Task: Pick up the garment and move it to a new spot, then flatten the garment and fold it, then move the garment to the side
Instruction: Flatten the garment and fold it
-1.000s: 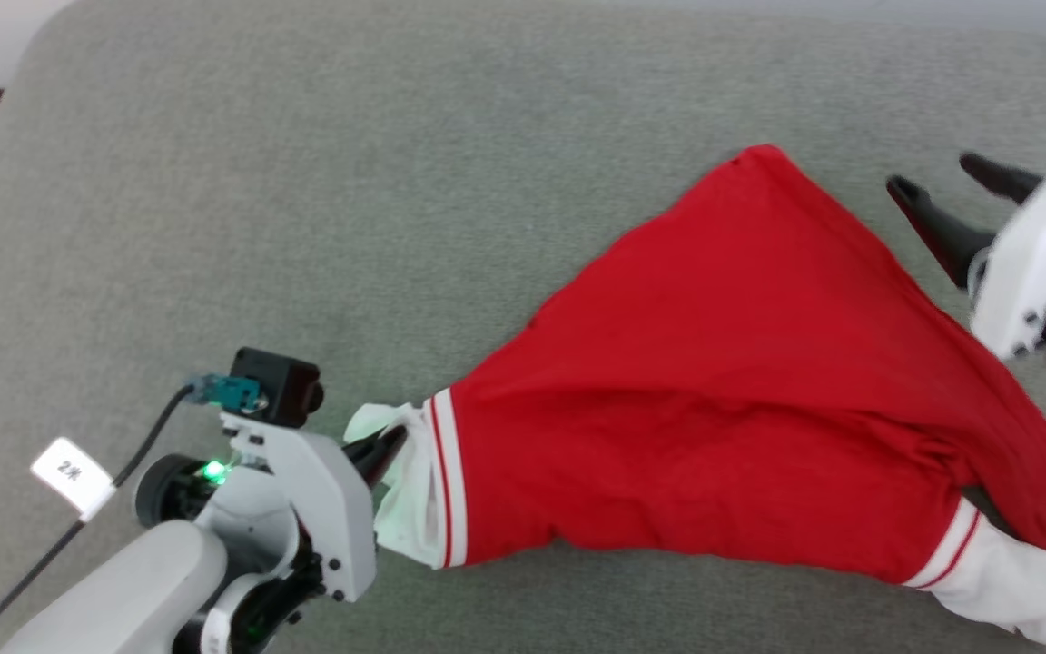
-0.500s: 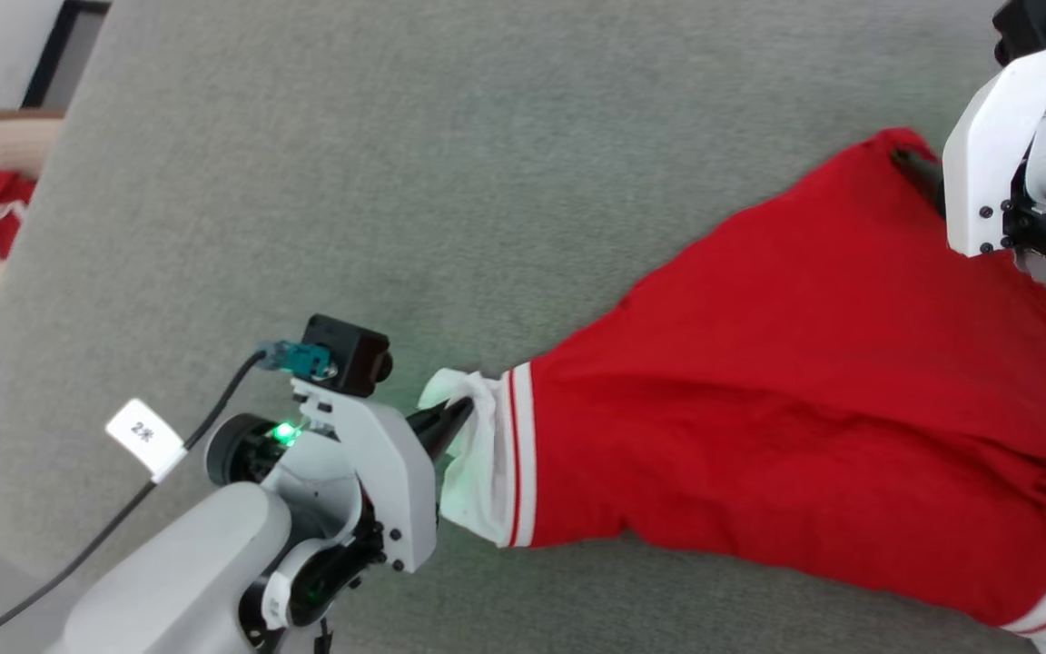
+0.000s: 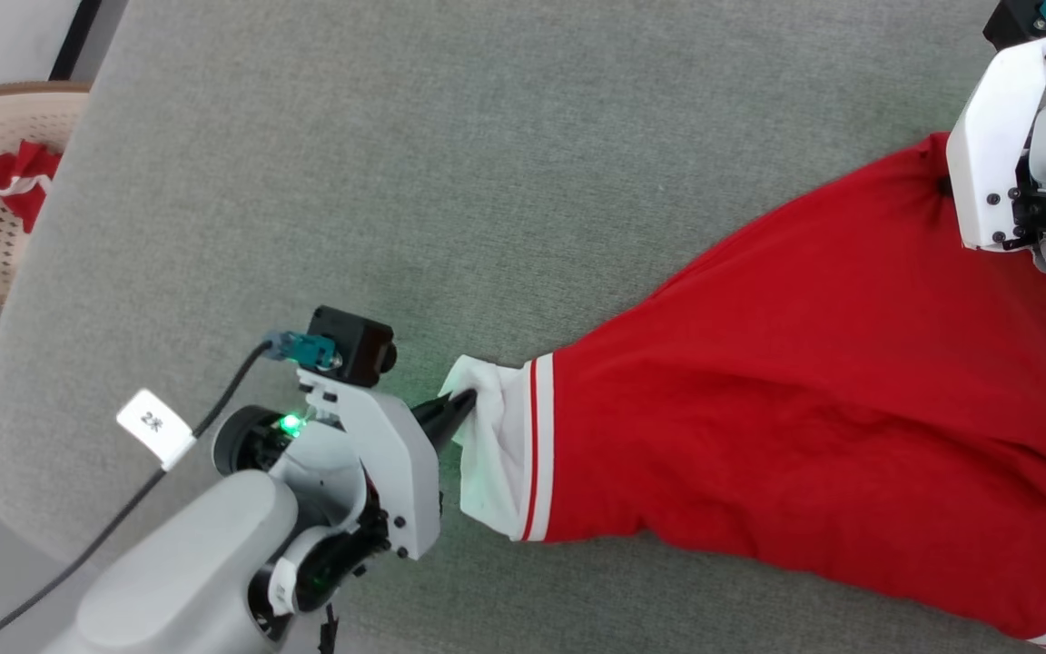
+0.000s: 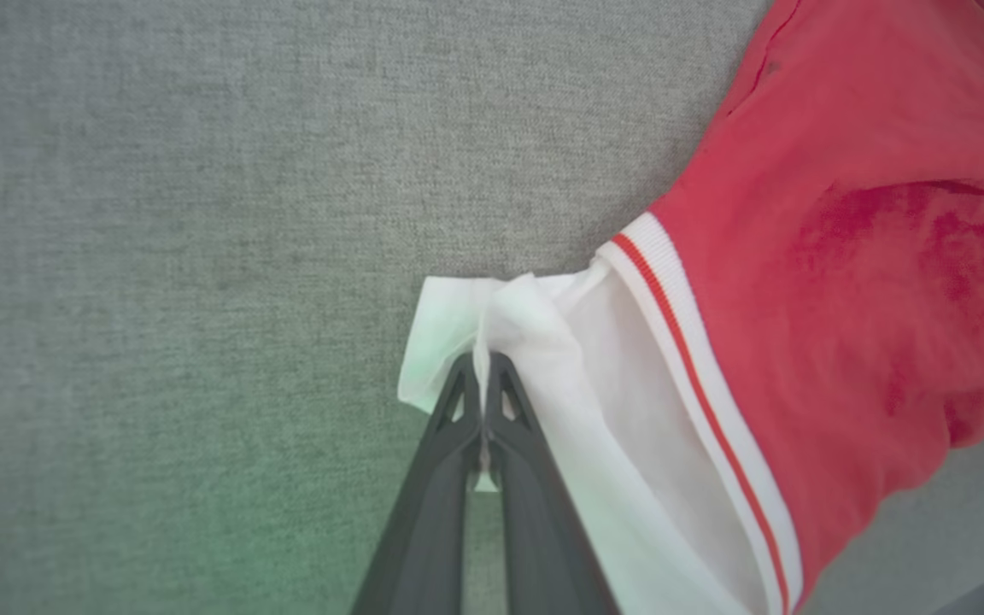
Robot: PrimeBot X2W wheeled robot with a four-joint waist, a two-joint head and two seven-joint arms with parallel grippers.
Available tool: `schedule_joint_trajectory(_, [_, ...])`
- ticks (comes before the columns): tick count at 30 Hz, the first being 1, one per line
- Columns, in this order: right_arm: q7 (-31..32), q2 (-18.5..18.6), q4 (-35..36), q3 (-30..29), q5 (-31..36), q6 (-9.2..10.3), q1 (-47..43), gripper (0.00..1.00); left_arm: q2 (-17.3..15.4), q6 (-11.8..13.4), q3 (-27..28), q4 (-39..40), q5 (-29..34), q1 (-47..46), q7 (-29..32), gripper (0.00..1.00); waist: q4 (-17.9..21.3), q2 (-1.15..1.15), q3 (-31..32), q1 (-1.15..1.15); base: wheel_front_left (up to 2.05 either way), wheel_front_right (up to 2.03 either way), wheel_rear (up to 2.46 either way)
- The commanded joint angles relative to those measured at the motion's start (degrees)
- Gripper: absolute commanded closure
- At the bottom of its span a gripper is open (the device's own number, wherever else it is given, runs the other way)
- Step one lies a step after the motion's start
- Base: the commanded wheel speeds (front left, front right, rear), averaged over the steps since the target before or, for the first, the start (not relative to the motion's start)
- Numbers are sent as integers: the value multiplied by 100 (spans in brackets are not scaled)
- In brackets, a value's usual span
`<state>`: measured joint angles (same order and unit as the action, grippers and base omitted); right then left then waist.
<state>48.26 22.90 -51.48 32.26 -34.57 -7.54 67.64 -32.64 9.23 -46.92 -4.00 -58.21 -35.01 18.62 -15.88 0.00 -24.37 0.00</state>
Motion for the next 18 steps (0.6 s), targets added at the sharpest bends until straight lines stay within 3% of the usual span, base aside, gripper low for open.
schedule_joint_trajectory(1, [39, 56, -240, 91, -19, 12, -288, 100, -25, -6, 24, -24, -17, -95, 1, 100, 44, 0, 24, 0, 0, 0, 0])
schedule_joint_trajectory(14, [-1094, 185, 100, -155, -257, 11, 234, 100, -624, 114, 312, -64, 274, -1219, 650, 100, 647, 0, 474, 0, 0, 0, 0])
schedule_joint_trajectory(18, [-1367, 304, 368, -189, -374, 11, 292, 100, -753, 27, 430, -261, 412, -1862, 865, 100, 867, 0, 616, 0, 0, 0, 0])
